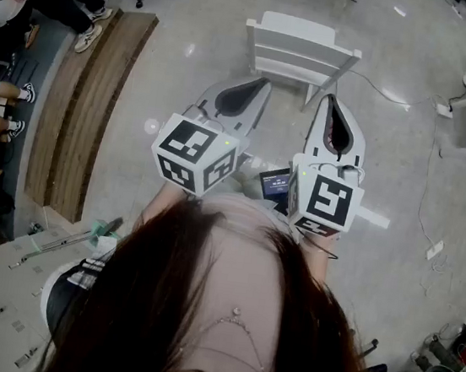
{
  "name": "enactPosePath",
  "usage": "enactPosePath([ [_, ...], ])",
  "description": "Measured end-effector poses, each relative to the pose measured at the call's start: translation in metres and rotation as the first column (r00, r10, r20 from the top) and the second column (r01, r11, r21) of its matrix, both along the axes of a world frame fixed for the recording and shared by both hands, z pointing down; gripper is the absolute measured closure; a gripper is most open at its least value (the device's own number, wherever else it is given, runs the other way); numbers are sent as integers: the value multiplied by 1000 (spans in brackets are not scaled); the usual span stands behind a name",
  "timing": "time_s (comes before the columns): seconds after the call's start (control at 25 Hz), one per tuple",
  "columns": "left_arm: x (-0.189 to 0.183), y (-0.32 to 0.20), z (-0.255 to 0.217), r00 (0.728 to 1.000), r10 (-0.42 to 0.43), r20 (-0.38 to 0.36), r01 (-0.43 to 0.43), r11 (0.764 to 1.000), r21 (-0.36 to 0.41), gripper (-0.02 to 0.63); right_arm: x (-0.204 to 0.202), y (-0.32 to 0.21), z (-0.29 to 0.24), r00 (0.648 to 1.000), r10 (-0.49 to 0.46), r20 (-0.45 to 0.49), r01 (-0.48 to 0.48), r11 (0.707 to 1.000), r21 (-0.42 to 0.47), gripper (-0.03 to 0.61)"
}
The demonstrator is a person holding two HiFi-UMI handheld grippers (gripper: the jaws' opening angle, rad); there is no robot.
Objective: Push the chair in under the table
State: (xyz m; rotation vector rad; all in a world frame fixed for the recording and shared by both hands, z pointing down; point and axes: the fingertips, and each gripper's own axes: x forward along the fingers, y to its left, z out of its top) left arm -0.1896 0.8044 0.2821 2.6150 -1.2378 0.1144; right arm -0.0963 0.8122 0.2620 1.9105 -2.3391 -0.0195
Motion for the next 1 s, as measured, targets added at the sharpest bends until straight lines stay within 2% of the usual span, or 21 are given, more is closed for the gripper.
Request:
enactPosePath([
  [0.48, 32, -2, 3, 1000, -29, 9, 29, 999, 35, 606, 38, 1, 12, 999, -37, -29, 37, 999, 11, 558],
  [0.68, 34, 1, 9, 998, -54, 18, 54, 998, 26, 605, 45, -1, 13, 998, -58, -10, 58, 998, 19, 558],
  [1.0, 32, -14, 19, 997, -76, 30, 76, 997, 4, 606, 44, -19, 23, 994, -90, -58, 90, 996, 4, 558],
])
